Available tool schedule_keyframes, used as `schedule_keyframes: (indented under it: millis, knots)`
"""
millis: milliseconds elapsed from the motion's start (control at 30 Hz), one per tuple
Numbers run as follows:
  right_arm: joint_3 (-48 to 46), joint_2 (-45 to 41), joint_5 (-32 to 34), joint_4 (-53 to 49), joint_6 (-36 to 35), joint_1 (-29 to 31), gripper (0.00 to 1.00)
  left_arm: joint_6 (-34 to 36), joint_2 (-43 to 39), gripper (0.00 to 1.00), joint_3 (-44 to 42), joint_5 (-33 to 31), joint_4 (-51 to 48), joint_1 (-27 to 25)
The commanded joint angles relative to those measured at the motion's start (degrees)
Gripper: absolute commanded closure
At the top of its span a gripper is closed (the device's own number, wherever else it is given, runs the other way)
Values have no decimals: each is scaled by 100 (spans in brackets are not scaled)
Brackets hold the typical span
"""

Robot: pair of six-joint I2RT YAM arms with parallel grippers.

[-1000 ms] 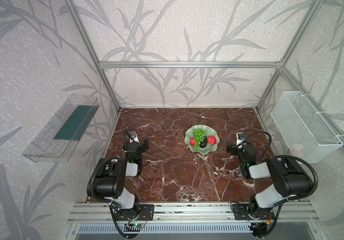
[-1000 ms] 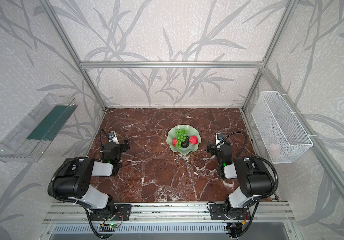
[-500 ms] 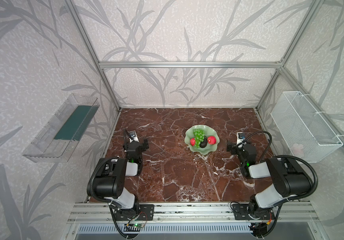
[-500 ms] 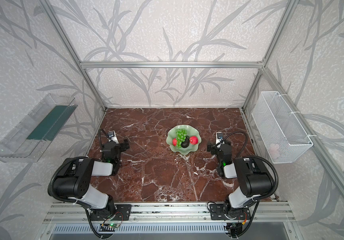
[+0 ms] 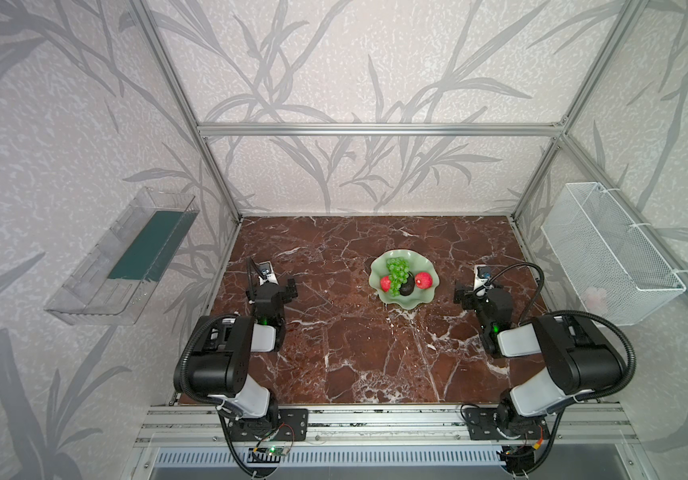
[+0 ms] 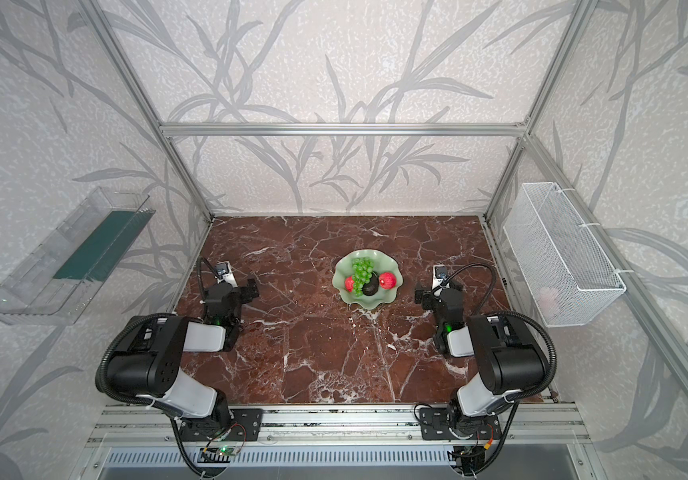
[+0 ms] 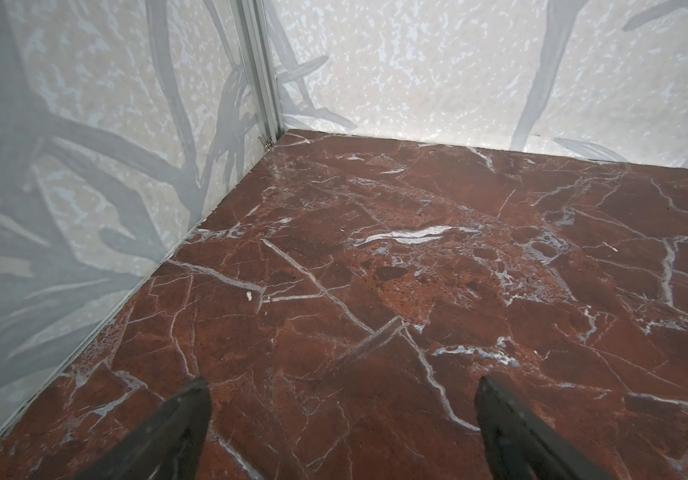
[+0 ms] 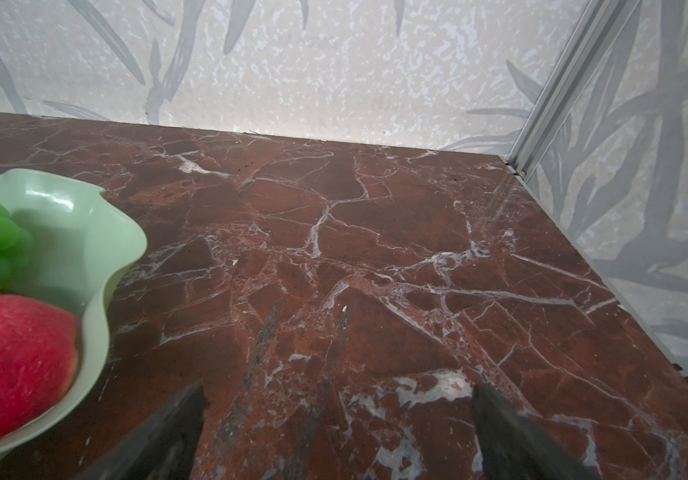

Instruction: Place and organize the fake fruits in the fruit bowl

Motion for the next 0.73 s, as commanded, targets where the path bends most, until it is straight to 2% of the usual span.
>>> schedule_keyframes:
  millis: [0,133,233,700]
  knots:
    - [-206,66,413,627,179,-4,1,-18,20,1,82,-93,-38,29]
    - [-60,36,269,355,139,-12,1,-16,20,1,83,-97,-43,25]
    - [283,-8,-196,-287,-69,23,1,-16,20,1,76,-90,-39,30]
    - [366,-14,-131,-490,-108,70,1,-19,27,1,100,-37,-89,50]
